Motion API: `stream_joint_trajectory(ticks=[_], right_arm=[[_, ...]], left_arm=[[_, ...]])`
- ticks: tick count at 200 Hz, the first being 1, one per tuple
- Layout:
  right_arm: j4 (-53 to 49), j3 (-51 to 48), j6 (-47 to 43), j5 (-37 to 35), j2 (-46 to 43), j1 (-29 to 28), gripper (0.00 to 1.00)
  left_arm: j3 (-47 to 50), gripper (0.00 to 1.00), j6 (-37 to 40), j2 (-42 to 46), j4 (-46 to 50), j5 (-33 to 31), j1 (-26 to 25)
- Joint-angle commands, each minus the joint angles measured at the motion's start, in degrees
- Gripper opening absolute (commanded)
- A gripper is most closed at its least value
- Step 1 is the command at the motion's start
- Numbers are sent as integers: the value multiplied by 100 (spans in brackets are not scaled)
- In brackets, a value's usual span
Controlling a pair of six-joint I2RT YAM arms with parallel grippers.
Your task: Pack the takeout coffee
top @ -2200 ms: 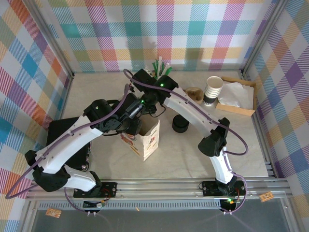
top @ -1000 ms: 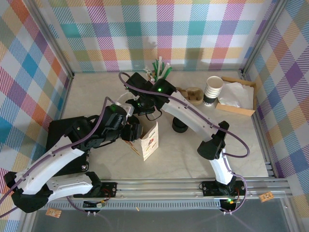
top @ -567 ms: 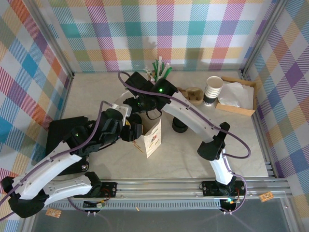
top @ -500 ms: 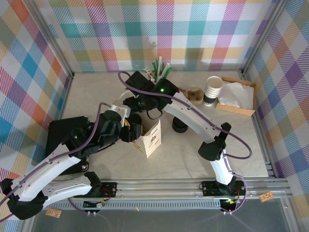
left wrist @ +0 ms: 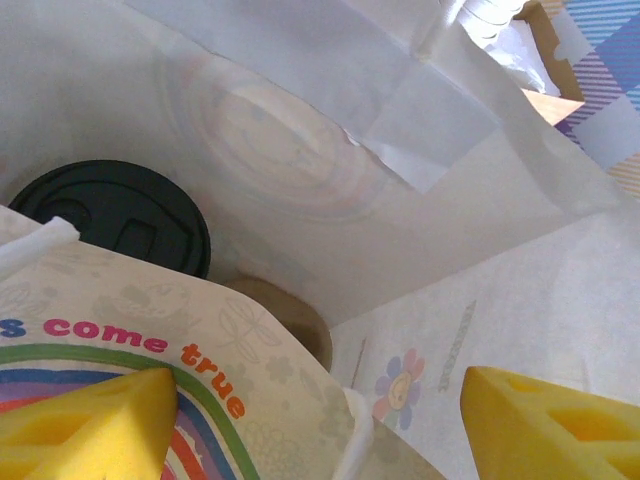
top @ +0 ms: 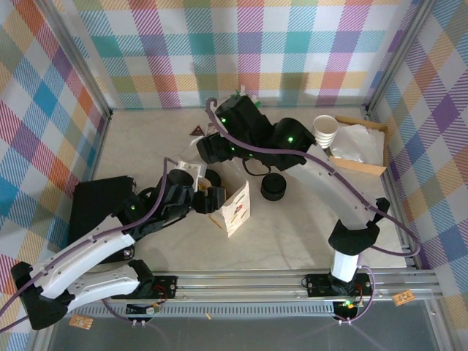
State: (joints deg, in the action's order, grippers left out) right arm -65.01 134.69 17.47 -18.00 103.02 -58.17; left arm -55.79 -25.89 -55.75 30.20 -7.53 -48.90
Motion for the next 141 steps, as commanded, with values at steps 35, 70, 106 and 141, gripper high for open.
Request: stream_joint_trajectory(ticks=[35, 70, 106, 141], right_arm=[[-592, -800, 211, -228, -575, 378, 74], [-654, -1376, 429, -86, -899, 565, 77], [-654, -1615, 354, 86, -1034, 592, 77], [-690, -2048, 451, 95, -1171, 718, 83]], left_arm=[[-663, 75, -446, -255, 447, -100, 48], [-1001, 76, -650, -613, 630, -29, 46], [-1338, 74, -1006, -907, 886, -176, 47], [-1615, 74, -1237, -957, 1153, -478, 47]])
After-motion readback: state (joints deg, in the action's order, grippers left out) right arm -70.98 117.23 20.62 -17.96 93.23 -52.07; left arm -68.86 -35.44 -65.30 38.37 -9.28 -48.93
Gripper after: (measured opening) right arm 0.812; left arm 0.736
